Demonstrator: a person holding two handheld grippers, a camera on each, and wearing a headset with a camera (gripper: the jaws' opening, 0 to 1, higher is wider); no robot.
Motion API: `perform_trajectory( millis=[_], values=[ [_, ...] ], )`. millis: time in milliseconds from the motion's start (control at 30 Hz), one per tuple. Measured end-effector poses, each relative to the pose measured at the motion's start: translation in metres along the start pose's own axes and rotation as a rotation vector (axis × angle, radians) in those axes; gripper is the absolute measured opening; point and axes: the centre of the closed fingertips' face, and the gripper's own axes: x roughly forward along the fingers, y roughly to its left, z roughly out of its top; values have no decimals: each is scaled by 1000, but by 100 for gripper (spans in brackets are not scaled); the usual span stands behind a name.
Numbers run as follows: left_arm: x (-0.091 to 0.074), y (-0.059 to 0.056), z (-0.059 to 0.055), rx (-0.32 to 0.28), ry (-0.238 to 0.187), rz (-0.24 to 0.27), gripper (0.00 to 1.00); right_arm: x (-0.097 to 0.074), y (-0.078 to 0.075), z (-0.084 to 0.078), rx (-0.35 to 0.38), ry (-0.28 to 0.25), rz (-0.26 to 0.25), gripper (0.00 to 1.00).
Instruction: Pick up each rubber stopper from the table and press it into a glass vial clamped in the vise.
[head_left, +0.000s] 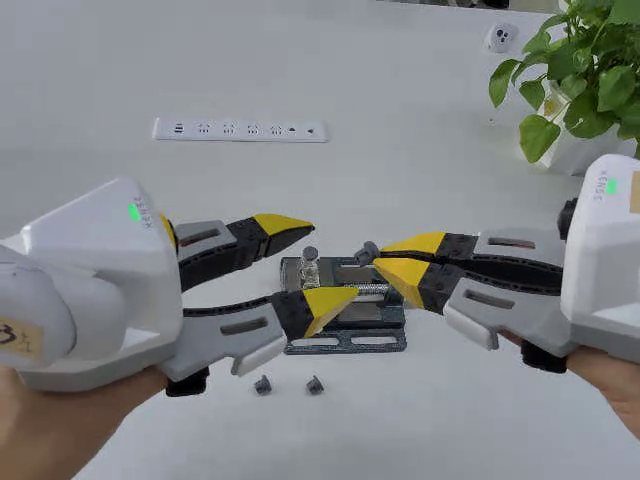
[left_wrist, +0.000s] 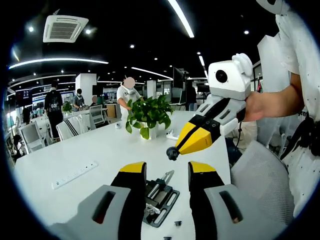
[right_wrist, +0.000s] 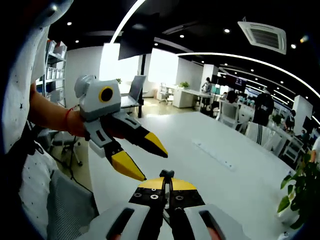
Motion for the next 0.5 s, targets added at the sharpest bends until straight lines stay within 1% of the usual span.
perform_trajectory(
  millis=[133,333,433,500],
  values=[
    [2,-1,9,17,-24,3,23,-1,2,6,8,-15,-1,0],
    [4,-6,14,48,-31,-4,16,-1,3,8,24,-28,-1,0],
    [4,-6,16,53,-36,-4,14,-1,3,11,26,-33,-1,0],
    [4,-7,18,60,-42,-4,13,-1,4,9,27,-31,1,0]
  ],
)
